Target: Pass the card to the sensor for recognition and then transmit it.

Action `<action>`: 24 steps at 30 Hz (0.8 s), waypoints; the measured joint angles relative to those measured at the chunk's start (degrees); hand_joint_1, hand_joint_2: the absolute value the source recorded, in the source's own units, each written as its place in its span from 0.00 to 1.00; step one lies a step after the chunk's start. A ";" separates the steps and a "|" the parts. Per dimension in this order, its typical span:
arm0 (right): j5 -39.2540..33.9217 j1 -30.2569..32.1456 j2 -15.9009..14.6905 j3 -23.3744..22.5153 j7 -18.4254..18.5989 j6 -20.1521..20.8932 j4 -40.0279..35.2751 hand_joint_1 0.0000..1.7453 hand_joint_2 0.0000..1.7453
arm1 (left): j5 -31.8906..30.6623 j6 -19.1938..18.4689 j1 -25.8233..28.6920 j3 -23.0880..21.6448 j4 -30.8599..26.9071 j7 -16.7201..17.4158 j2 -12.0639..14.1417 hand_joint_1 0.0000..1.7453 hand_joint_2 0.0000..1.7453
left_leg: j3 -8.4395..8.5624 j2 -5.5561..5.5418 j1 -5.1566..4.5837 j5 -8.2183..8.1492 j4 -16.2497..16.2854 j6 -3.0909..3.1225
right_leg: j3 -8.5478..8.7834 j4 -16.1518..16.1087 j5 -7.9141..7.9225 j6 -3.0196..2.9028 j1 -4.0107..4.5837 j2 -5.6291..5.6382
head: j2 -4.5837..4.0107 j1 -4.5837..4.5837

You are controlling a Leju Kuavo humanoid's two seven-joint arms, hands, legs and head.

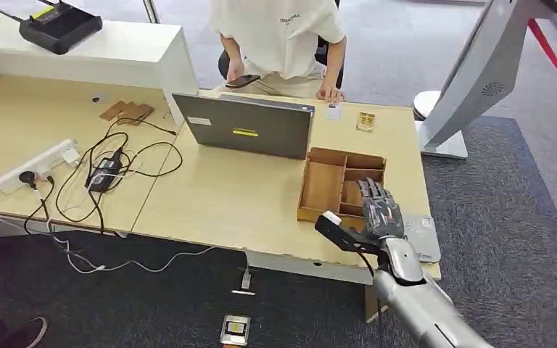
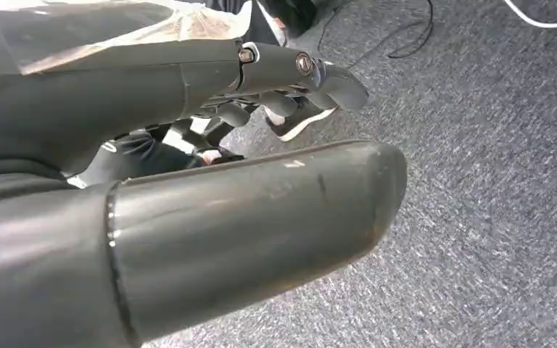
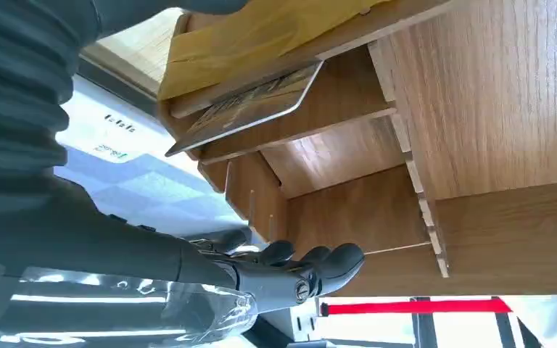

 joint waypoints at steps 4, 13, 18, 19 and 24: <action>-0.20 -0.02 0.00 0.06 0.00 0.11 0.04 0.00 1.00 | 0.06 0.22 0.12 0.00 0.00 0.00 0.00 0.00 0.00 | 0.00 0.00 0.00 0.00 0.00 0.00 | 0.00 0.00 0.00 0.00 0.00 0.00 | 0.00 0.00; -0.92 -0.09 -0.18 0.04 0.22 -0.37 0.55 0.00 1.00 | 0.26 0.31 0.36 0.00 0.00 -0.02 0.00 0.00 0.00 | 0.00 0.00 0.00 0.00 0.00 0.00 | 0.00 0.00 0.00 0.00 0.00 0.00 | 0.00 0.00; -1.05 -0.11 -0.44 0.02 0.22 -0.52 0.61 0.00 1.00 | 0.35 0.33 0.51 0.00 0.00 -0.02 0.02 0.00 0.00 | 0.00 0.00 0.00 0.00 0.00 0.00 | 0.00 0.00 0.00 0.00 0.00 0.00 | 0.00 0.00; -1.12 -0.11 -0.55 0.00 0.22 -0.52 0.61 0.00 1.00 | 0.33 0.33 0.52 0.00 0.00 -0.02 0.02 0.00 0.00 | 0.00 0.00 0.00 0.00 0.00 0.00 | 0.00 0.00 0.00 0.00 0.00 0.00 | 0.00 0.00; -1.44 -0.09 -1.16 -0.02 0.22 -0.48 0.55 0.00 1.00 | 0.17 0.33 0.47 0.00 0.00 0.13 0.02 0.00 0.00 | 0.00 0.00 0.00 0.00 0.00 0.00 | -0.01 0.00 0.00 0.00 0.00 0.00 | 0.00 0.00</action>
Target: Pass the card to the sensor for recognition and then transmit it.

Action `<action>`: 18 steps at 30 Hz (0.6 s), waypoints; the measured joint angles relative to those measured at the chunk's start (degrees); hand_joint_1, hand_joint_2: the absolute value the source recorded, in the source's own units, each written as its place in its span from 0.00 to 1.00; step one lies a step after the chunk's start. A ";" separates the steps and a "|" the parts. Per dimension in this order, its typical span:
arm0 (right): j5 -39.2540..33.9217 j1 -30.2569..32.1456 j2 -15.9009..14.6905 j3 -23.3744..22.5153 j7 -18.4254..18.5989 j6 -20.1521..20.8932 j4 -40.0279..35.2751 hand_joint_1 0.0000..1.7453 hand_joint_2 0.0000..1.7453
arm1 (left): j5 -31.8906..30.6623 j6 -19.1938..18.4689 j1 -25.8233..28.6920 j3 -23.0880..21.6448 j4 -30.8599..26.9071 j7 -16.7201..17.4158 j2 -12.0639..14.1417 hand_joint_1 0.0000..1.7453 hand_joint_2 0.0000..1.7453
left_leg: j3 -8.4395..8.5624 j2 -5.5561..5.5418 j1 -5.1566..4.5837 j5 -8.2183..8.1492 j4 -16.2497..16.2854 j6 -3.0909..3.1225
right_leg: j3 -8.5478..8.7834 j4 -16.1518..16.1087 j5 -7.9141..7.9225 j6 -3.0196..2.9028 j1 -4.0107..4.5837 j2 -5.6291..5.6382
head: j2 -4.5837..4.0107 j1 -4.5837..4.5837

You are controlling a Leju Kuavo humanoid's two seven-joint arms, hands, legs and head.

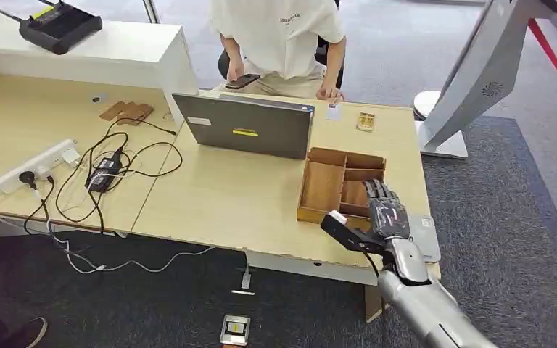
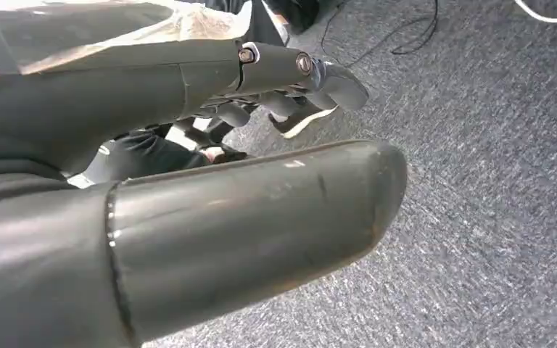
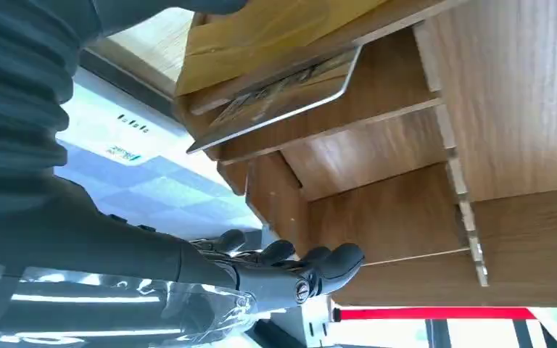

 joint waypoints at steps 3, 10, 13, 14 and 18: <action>-0.04 0.01 -0.31 0.00 0.11 -0.02 -0.09 0.00 1.00 | -0.15 -0.02 -0.13 0.00 0.00 0.06 0.00 0.00 0.00 | 0.00 0.00 0.00 0.00 0.00 0.00 | 0.00 0.00 0.00 0.00 0.00 0.00 | 0.00 0.00; -0.35 0.21 -1.01 -0.02 0.61 0.00 -0.59 0.00 1.00 | -0.33 -0.07 -0.53 0.00 0.00 0.37 0.00 0.00 0.00 | 0.00 0.00 0.00 0.00 0.00 0.00 | 0.00 0.00 0.00 0.00 0.00 0.00 | 0.00 0.00; -0.33 0.32 -1.27 -0.02 0.61 -0.04 -1.05 0.00 1.00 | -0.35 -0.11 -0.60 0.00 0.00 0.37 0.00 0.00 0.00 | 0.00 0.00 0.00 0.00 0.00 0.00 | 0.00 0.00 0.00 0.00 0.00 0.00 | 0.00 0.00; -0.33 0.32 -1.35 -0.04 0.61 -0.13 -1.14 0.00 1.00 | -0.35 -0.11 -0.61 0.00 0.00 0.37 0.00 0.00 0.00 | 0.00 0.01 0.00 0.00 0.00 0.00 | 0.00 0.00 0.00 0.00 0.00 0.00 | 0.00 0.00; -0.17 0.34 -1.49 -0.04 0.61 -0.17 -1.95 0.00 1.00 | -0.35 -0.13 -0.75 0.00 0.00 0.37 0.00 0.00 0.00 | 0.00 0.01 0.00 0.00 0.00 0.00 | 0.00 0.00 0.00 0.00 0.00 0.00 | 0.00 0.00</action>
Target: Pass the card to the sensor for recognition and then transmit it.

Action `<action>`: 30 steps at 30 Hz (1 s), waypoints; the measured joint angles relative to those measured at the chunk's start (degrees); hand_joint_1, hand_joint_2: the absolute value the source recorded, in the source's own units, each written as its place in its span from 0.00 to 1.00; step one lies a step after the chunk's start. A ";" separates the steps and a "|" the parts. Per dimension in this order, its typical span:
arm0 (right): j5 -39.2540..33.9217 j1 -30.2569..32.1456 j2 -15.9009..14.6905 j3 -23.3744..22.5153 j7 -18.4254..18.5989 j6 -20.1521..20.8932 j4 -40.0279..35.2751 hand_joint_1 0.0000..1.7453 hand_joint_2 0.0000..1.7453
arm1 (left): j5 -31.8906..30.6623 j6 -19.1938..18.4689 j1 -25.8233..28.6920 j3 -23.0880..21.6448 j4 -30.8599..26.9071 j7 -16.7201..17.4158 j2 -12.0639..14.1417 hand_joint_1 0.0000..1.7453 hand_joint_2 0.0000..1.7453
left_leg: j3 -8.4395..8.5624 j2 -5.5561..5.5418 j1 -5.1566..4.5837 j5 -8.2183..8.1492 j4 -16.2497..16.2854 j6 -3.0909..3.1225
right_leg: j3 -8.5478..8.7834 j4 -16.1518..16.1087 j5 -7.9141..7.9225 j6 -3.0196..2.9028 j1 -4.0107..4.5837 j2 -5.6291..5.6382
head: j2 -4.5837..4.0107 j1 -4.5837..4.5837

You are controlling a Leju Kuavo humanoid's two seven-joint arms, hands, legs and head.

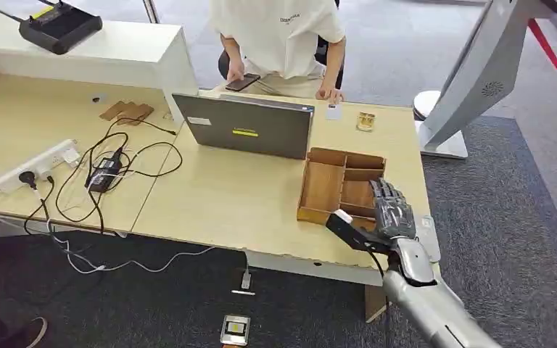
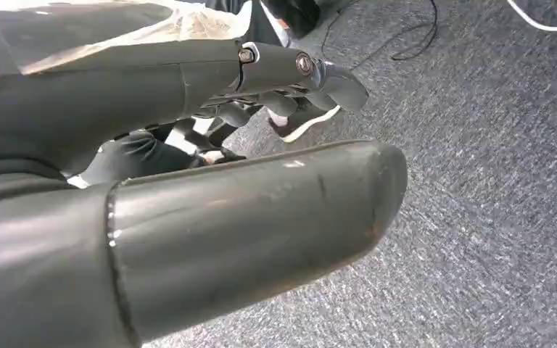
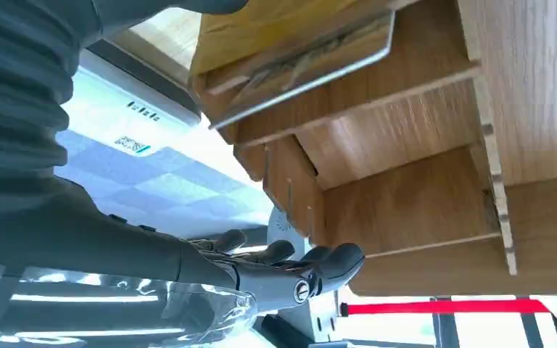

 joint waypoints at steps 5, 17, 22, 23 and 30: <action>0.20 -0.01 -0.04 0.00 0.00 0.09 -0.96 0.00 1.00 | 0.02 0.00 -0.11 0.00 0.00 0.02 0.00 0.00 0.00 | 0.00 0.00 0.00 0.00 0.00 0.00 | 0.00 0.00 0.00 0.00 0.00 0.00 | 0.00 0.00; 0.35 -0.09 -0.02 0.02 0.00 0.20 -1.49 0.09 1.00 | 0.15 0.00 -0.36 0.00 0.00 0.02 0.02 0.00 0.00 | -0.01 -0.01 0.00 0.00 0.00 0.00 | 0.01 0.00 0.00 0.00 0.00 0.00 | 0.00 0.00; 0.22 -0.09 -0.02 0.02 0.00 0.96 -1.46 1.00 1.00 | 0.15 0.00 -0.47 0.00 0.00 0.02 0.02 0.00 0.00 | 0.00 -0.01 0.00 0.00 0.00 0.00 | 0.01 0.00 0.00 0.00 0.00 0.00 | 0.00 0.00; 0.09 -0.09 -0.02 0.04 -0.02 1.31 -1.46 1.00 1.00 | 0.15 0.00 -0.48 0.00 0.00 0.02 0.02 0.00 0.00 | 0.00 -0.01 0.00 0.00 0.00 0.00 | 0.01 0.00 0.00 0.00 0.00 0.00 | 0.00 0.00; -0.53 -0.04 -0.02 0.09 -0.39 2.65 -1.44 1.00 1.00 | 0.18 0.00 -0.52 0.00 0.00 0.02 0.02 0.00 0.00 | -0.01 -0.01 0.00 0.00 0.00 0.00 | 0.00 0.00 0.00 0.00 0.00 0.00 | 0.00 0.00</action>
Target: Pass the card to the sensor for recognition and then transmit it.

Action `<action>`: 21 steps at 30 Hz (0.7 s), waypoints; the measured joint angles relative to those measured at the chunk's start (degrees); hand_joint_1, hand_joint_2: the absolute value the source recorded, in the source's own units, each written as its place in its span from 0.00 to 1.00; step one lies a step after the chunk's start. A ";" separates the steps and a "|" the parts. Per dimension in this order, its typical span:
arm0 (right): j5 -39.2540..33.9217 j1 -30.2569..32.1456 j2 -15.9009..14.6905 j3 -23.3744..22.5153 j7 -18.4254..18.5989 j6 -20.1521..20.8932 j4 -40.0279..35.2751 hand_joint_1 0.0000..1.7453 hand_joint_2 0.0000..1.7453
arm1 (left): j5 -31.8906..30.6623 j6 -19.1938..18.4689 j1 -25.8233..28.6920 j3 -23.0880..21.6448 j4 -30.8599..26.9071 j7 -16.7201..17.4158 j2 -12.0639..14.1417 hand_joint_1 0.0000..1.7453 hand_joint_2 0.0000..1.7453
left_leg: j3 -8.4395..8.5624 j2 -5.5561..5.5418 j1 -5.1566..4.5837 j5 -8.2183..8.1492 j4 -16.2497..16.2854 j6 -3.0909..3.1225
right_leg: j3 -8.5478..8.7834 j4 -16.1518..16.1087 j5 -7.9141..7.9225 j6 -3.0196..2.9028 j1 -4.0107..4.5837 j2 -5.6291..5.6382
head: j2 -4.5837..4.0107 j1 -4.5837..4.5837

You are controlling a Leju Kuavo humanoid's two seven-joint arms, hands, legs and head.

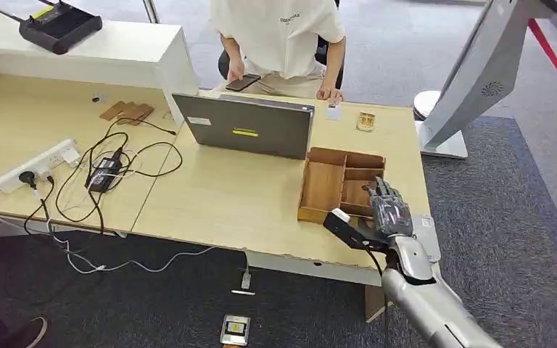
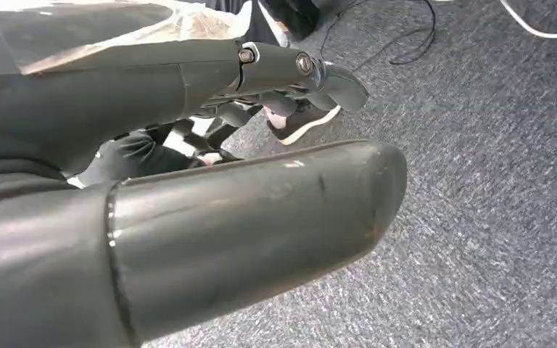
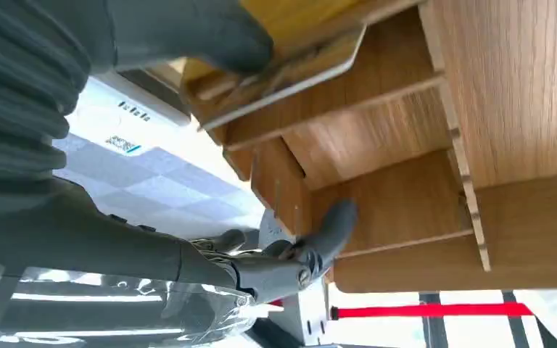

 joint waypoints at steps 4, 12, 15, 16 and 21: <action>-0.11 -0.01 0.00 0.00 -0.07 0.09 0.00 1.00 1.00 | 0.00 0.00 -0.01 0.00 0.00 0.00 0.00 0.00 0.00 | 0.00 0.00 0.00 0.00 0.00 0.00 | 0.00 0.00 0.00 0.00 0.00 0.00 | 0.00 0.00; -0.20 -0.12 -0.02 0.00 -0.11 1.14 -0.02 1.00 1.00 | -0.04 0.00 -0.16 0.00 0.00 0.02 0.00 0.00 0.00 | 0.01 0.01 0.00 0.00 0.00 0.00 | 0.00 0.00 0.00 0.00 0.00 0.00 | 0.00 0.00; -0.20 -0.12 -0.02 0.00 -0.11 1.20 -0.02 1.00 1.00 | -0.07 0.00 -0.18 0.00 0.00 0.02 0.00 0.00 0.00 | 0.01 0.01 0.00 0.00 0.00 0.00 | 0.01 0.00 0.00 0.00 0.00 0.00 | 0.00 0.00; -0.19 -0.12 -0.02 0.00 -0.11 1.20 -0.02 1.00 1.00 | -0.07 0.00 -0.18 0.00 0.00 0.02 0.00 0.00 0.00 | 0.01 0.01 0.00 0.00 0.00 0.00 | 0.01 0.00 0.00 0.00 0.00 0.00 | 0.00 0.00; -0.17 -0.12 -0.02 0.00 0.09 0.83 -0.02 1.00 1.00 | -0.18 0.00 -0.26 0.00 0.00 0.02 0.00 0.00 0.00 | 0.01 0.01 0.00 0.00 0.00 0.00 | 0.01 0.00 0.00 0.00 0.00 0.00 | 0.00 0.00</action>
